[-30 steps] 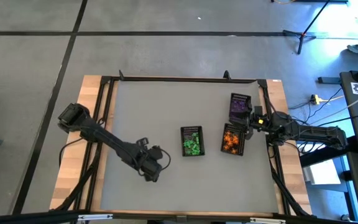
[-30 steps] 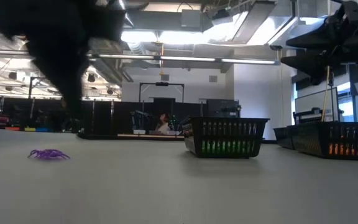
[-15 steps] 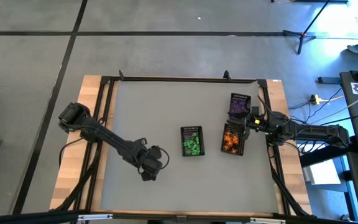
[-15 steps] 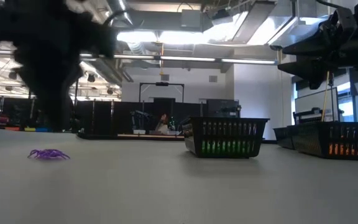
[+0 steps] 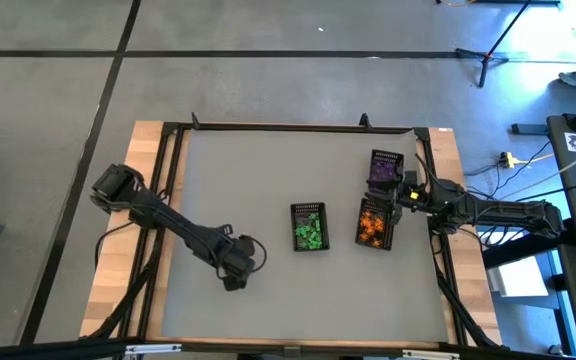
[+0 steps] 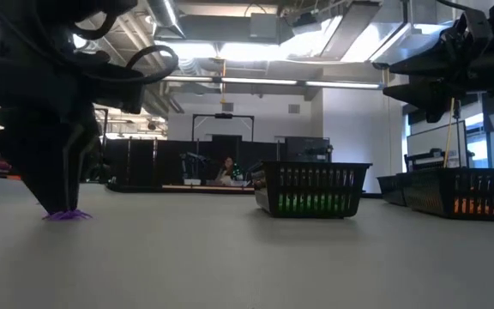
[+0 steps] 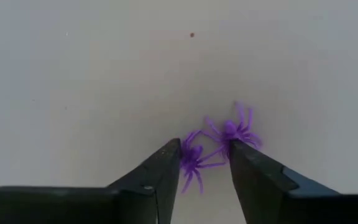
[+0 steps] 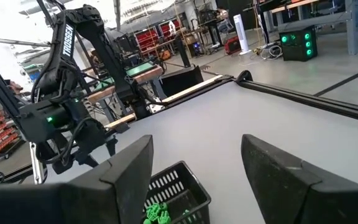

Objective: Sort Halloween decoration
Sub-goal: Put the bottom purple spider toy into the top bin

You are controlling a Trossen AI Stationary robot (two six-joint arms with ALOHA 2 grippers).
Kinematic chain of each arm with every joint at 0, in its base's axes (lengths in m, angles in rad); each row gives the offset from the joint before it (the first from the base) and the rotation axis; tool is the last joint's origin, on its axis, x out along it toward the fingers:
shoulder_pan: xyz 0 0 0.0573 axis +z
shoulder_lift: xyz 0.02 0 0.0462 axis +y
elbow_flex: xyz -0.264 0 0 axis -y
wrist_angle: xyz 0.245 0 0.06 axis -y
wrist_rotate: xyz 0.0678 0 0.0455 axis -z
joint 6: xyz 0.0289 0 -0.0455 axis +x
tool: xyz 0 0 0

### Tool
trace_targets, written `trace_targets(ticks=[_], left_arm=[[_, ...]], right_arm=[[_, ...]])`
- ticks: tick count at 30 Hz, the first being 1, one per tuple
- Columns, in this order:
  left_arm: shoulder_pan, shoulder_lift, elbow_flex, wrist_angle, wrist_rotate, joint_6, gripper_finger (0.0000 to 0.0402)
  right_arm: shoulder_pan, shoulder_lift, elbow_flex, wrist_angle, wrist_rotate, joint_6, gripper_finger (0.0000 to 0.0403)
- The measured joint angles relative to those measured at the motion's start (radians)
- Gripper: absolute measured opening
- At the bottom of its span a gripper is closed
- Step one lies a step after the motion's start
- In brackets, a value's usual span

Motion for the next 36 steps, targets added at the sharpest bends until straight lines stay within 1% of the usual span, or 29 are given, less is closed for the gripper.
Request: trace_targets(ticks=[4,8,12,17,18,20,22,27,30,33,36], left_arm=[[0.0,-0.002,-0.028,0.021,0.001,0.0,0.014],[0.0,0.0,-0.028,0.021,0.001,0.004,0.0126],[0.0,0.002,-0.017,0.019,0.002,0.004,0.0089],[0.0,0.004,0.006,0.0,0.024,0.004,0.0018],[0.002,0.006,0.016,-0.017,0.038,0.004,0.001],[0.004,0.008,0.042,-0.07,0.06,0.004,0.0006],[0.002,0.01,0.076,-0.123,0.052,0.014,0.0002],[0.001,0.009,0.182,-0.204,-0.036,0.073,0.0],[-0.001,0.009,0.243,-0.21,-0.097,0.127,0.0],[-0.002,0.009,0.302,-0.213,-0.182,0.189,0.0],[-0.001,0.008,0.366,-0.203,-0.29,0.254,0.0]], right_arm=[[0.0,0.0,0.0,0.0,0.0,0.0,0.0241],[0.0,0.0,0.0,0.0,0.0,0.0,0.0241],[0.0,0.0,0.0,0.0,0.0,0.0,0.0241],[0.0,0.0,0.0,0.0,0.0,0.0,0.0241],[0.0,0.0,0.0,0.0,0.0,0.0,0.0241],[0.0,0.0,0.0,-0.001,0.0,0.0,0.0241],[0.0,0.0,0.0,-0.001,0.0,0.0,0.0241],[0.0,0.0,0.0,-0.001,0.0,0.0,0.0241],[0.0,0.0,0.0,-0.001,0.0,0.0,0.0241],[0.0,0.0,0.0,-0.001,0.0,0.0,0.0241],[0.001,0.0,0.0,0.0,-0.006,0.0,0.0241]])
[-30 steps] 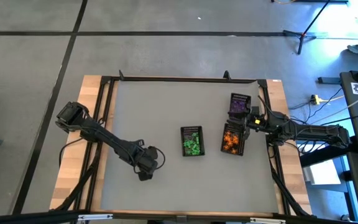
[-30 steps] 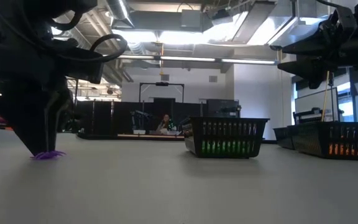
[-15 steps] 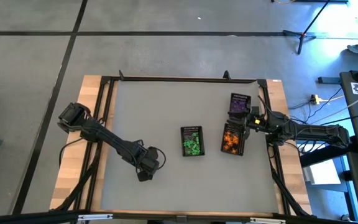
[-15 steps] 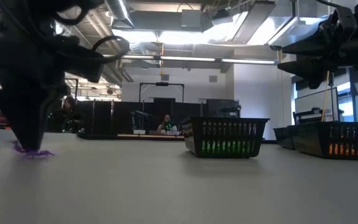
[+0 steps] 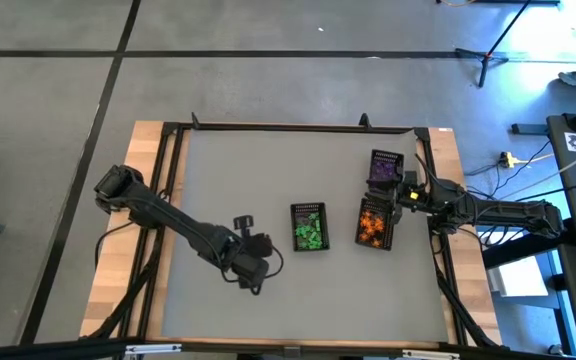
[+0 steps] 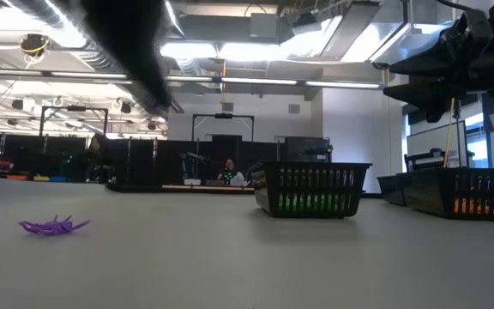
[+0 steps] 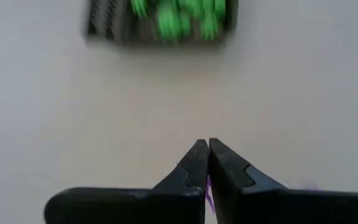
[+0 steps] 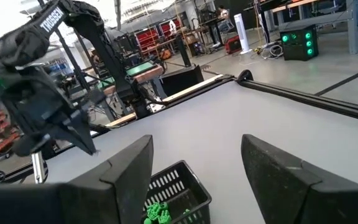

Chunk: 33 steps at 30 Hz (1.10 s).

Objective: Sort Halloween decoration
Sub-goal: Put the bottom purple spider toy into the top bin

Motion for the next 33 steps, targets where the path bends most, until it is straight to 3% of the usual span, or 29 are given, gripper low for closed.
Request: trace_targets(ticks=[5,10,15,25,28,33], left_arm=[[0.007,-0.001,0.073,0.152,-0.08,0.183,0.0],[0.046,-0.001,0.072,0.46,0.042,0.386,0.0],[0.081,-0.002,0.051,0.639,0.13,0.454,0.0],[0.162,-0.002,-0.084,0.939,0.153,0.382,0.0],[0.189,-0.002,-0.141,1.063,0.183,0.353,0.0],[0.216,-0.002,-0.201,1.282,0.244,0.351,0.0]], right_arm=[[0.0,0.0,0.0,0.039,-0.056,-0.012,0.0241],[0.0,0.052,0.001,0.131,-0.193,-0.053,0.0241],[0.005,0.141,0.002,0.238,-0.284,-0.078,0.0241],[0.189,0.421,0.001,0.513,-0.101,-0.239,0.0241],[0.228,0.506,0.001,0.615,-0.075,-0.276,0.0241],[0.266,0.656,0.077,0.633,-0.072,-0.315,0.0241]])
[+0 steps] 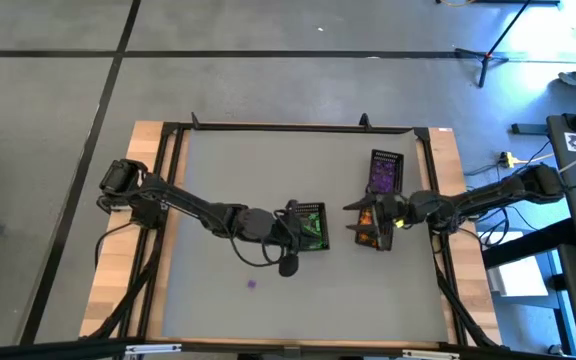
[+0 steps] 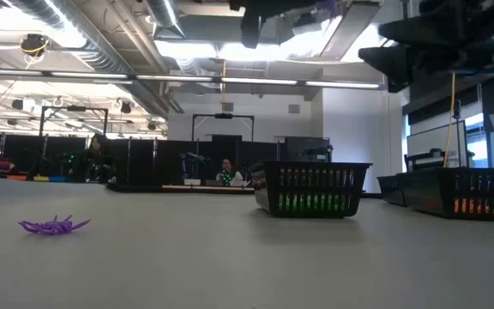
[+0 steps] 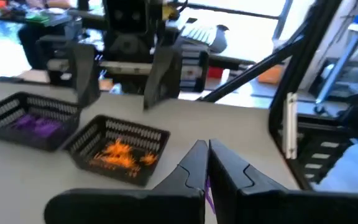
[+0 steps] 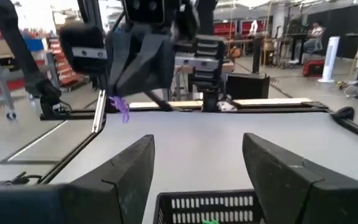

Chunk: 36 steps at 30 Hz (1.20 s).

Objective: Sort Halloween decoration
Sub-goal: Put the bottom purple spider toy into the top bin

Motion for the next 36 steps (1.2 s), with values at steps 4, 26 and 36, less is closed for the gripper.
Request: trace_targets(ticks=[4,26,36], left_arm=[[0.004,0.0,0.0,0.021,0.007,0.007,0.0],[-0.036,0.0,-0.001,-0.063,-0.04,0.027,0.0],[-0.038,0.0,-0.001,-0.064,-0.055,0.027,0.0]], right_arm=[[0.03,0.152,0.09,-0.005,0.0,-0.01,0.0241],[0.089,0.542,0.391,0.003,-0.15,-0.028,0.0236],[0.089,0.542,0.391,-0.008,-0.15,-0.029,0.0093]])
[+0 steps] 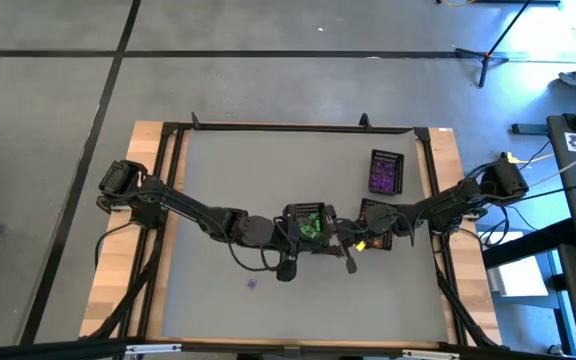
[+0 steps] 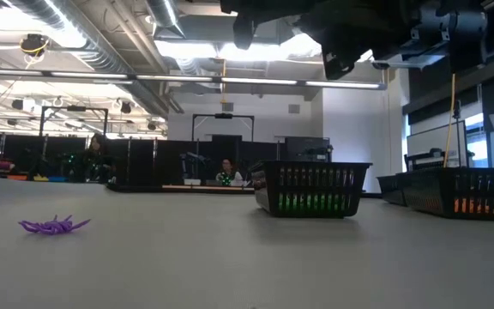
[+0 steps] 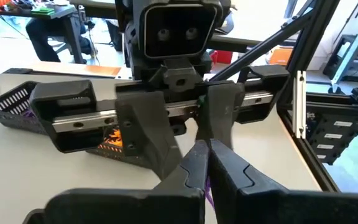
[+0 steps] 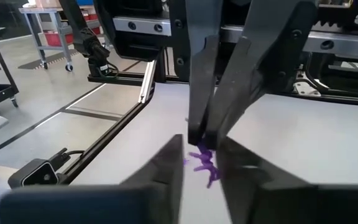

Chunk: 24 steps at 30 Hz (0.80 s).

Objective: Sort Halloween decoration
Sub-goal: Put the bottom purple spider toy into the top bin

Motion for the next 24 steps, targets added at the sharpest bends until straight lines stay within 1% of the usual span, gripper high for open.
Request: trace_targets(ticks=[4,5,6,9,12,15,17,19,22,24], left_arm=[[0.0,0.0,0.0,-0.002,-0.008,0.0,0.0],[0.0,0.0,0.0,-0.004,-0.006,0.0,0.0],[0.0,0.0,0.0,-0.009,-0.006,0.0,0.0],[0.0,0.0,0.0,-0.015,-0.007,-0.005,0.0007],[0.0,-0.001,0.0,-0.018,-0.007,-0.006,0.0033],[0.0,-0.001,0.0,-0.026,-0.008,-0.003,0.0068],[-0.002,-0.003,0.0,-0.03,-0.03,0.006,0.0091],[-0.009,-0.024,0.0,-0.058,-0.078,0.023,0.0107],[-0.018,-0.066,0.0,-0.122,-0.179,0.023,0.0118],[-0.029,-0.091,0.0,-0.186,-0.242,0.023,0.0119]], right_arm=[[0.0,0.0,0.0,-0.005,-0.001,-0.001,0.0022],[0.0,0.0,0.0,-0.005,-0.001,-0.001,0.0012],[0.0,0.0,-0.001,-0.006,-0.001,-0.004,0.0008],[0.0,0.0,-0.001,-0.008,0.0,-0.004,0.0019],[0.0,0.0,-0.001,-0.007,0.018,-0.004,0.0021],[-0.002,-0.001,-0.001,-0.024,0.034,-0.004,0.0008],[-0.002,-0.008,-0.001,-0.062,0.084,-0.004,0.0005],[-0.003,-0.025,-0.001,-0.115,0.168,-0.004,0.001],[-0.003,-0.07,-0.001,-0.224,0.3,0.0,0.0018],[-0.003,-0.104,-0.002,-0.275,0.36,0.0,0.0019]])
